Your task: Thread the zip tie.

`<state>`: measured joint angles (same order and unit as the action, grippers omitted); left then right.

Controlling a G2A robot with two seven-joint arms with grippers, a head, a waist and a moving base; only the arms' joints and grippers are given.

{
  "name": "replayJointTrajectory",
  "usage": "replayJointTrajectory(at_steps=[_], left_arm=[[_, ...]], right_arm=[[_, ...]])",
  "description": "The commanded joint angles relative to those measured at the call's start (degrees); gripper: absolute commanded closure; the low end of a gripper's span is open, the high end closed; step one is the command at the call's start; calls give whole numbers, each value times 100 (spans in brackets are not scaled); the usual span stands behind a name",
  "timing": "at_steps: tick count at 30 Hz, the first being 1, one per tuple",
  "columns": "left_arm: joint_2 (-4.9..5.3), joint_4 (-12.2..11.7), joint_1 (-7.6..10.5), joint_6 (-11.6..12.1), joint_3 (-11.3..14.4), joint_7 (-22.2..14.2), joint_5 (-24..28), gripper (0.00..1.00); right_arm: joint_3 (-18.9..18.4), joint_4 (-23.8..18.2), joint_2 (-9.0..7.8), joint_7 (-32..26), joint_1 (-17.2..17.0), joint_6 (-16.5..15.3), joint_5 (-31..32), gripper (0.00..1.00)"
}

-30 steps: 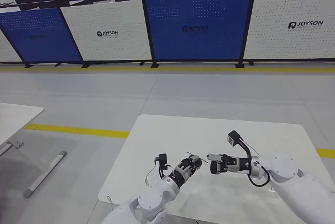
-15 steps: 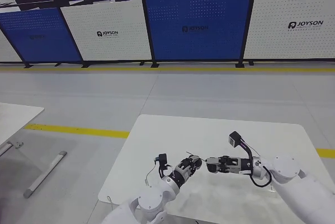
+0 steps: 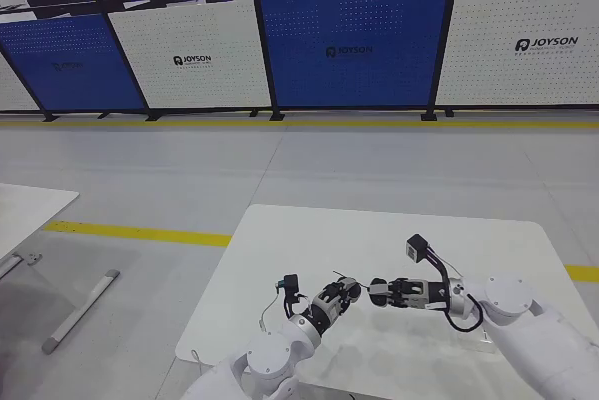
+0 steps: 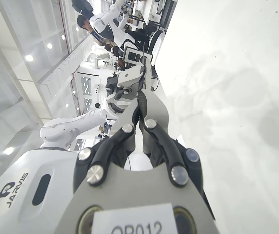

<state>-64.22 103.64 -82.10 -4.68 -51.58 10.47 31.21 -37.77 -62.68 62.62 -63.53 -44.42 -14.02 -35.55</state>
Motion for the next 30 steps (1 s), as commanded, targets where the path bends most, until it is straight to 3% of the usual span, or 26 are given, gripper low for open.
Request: replayJointTrajectory(at_steps=[1, 20, 30], left_arm=[[0, 0, 0, 0, 0, 0, 0, 0], [0, 0, 0, 0, 0, 0, 0, 0], [0, 0, 0, 0, 0, 0, 0, 0]], right_arm=[[-53, 9, 3, -56, -23, -41, -23, 100], [-152, -57, -8, -99, -100, -112, 4, 100], [-696, -287, -255, -1611, -59, -204, 171, 100]])
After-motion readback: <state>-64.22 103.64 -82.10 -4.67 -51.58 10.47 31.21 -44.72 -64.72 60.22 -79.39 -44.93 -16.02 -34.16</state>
